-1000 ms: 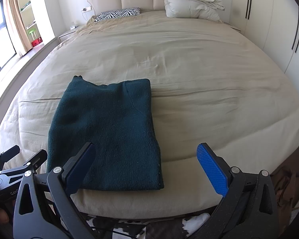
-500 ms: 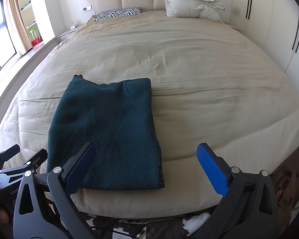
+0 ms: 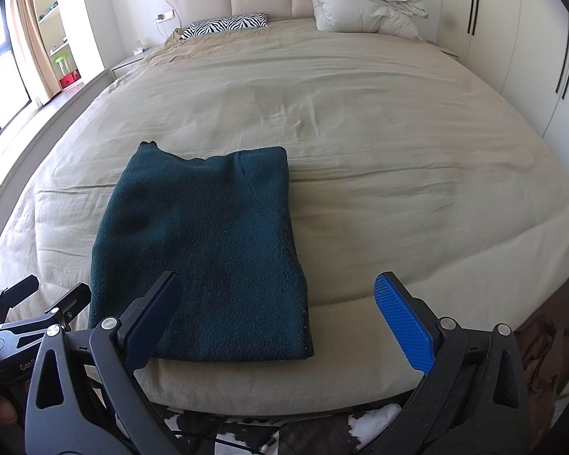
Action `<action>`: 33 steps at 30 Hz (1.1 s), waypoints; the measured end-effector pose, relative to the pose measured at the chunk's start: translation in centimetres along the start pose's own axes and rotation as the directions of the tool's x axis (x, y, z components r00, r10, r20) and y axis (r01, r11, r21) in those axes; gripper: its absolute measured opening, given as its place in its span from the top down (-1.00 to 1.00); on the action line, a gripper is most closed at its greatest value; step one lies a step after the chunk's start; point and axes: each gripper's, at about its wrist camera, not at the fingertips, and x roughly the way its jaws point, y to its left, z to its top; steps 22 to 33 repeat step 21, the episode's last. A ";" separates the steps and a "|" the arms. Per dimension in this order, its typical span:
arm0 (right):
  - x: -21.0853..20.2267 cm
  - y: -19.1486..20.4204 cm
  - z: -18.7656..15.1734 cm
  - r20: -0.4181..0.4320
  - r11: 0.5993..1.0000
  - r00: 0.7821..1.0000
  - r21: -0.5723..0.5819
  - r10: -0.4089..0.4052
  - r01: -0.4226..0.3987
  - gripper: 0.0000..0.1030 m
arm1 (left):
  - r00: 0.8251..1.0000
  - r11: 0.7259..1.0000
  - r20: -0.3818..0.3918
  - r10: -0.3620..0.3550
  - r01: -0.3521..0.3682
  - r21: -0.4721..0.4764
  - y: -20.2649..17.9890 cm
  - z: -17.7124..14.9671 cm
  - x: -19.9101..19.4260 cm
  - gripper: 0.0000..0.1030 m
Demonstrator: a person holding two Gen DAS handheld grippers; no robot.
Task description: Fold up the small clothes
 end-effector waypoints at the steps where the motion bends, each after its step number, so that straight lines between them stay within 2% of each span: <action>1: 0.0 0.0 0.0 0.000 1.000 1.000 0.001 0.001 -0.001 -1.00 | 1.000 1.000 -0.001 0.000 0.000 0.000 0.0 0.0 0.0 -1.00; 33: 0.0 -0.2 -0.5 -0.003 1.000 1.000 0.005 0.004 -0.004 -1.00 | 1.000 1.000 -0.003 -0.003 0.003 0.013 0.2 0.0 0.6 -1.00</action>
